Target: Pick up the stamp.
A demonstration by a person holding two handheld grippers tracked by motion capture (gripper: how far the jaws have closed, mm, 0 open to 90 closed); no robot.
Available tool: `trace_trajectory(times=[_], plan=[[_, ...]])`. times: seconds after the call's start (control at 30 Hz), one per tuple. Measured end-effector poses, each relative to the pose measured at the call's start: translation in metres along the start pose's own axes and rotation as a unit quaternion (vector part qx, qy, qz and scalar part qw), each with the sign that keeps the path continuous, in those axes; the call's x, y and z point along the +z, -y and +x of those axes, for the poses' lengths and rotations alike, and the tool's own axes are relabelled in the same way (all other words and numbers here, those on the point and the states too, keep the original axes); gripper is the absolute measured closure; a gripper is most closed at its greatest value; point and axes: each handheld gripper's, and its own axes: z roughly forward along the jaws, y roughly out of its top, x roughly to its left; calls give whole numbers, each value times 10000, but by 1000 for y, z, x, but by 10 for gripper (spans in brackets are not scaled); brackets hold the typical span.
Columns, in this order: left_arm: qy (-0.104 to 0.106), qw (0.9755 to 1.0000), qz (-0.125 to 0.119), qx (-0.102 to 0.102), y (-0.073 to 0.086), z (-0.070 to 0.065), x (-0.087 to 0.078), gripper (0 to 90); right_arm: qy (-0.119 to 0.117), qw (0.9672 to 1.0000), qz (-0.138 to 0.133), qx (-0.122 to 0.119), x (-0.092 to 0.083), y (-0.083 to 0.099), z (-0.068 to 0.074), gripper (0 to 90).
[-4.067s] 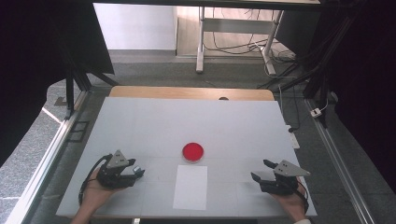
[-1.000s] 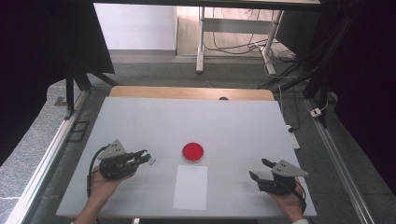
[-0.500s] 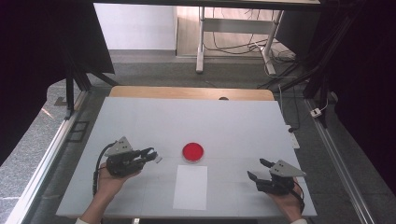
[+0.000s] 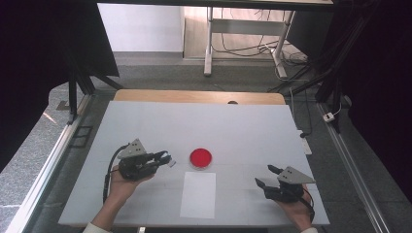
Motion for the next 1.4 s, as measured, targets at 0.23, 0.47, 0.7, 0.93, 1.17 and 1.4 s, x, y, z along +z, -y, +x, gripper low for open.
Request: trace_trajectory(times=[0.23, 0.47, 0.7, 0.93, 1.17, 1.4], plan=[[99, 9999, -5, 25, -6, -5, 8, 751, -10, 10000, -26, -30, 1, 0, 1, 296], [199, 9998, 14, 79, -10, -10, 17, 751, -19, 10000, -41, -35, 2, -1, 2, 295], [255, 9996, 12, 84, -15, -13, 24, 751, -12, 10000, -46, -31, 2, -1, 3, 295], [339, 9993, 53, 115, -19, -17, 34, 751, -10, 10000, -21, -45, 2, -1, 3, 296], [443, 9989, 93, 139, -22, -22, 46, 751, -3, 10000, -26, -54, 3, -1, 4, 296], [557, 9983, 94, 158, -27, -27, 56, 751, 8, 10000, -27, -54, 3, -1, 4, 296]])
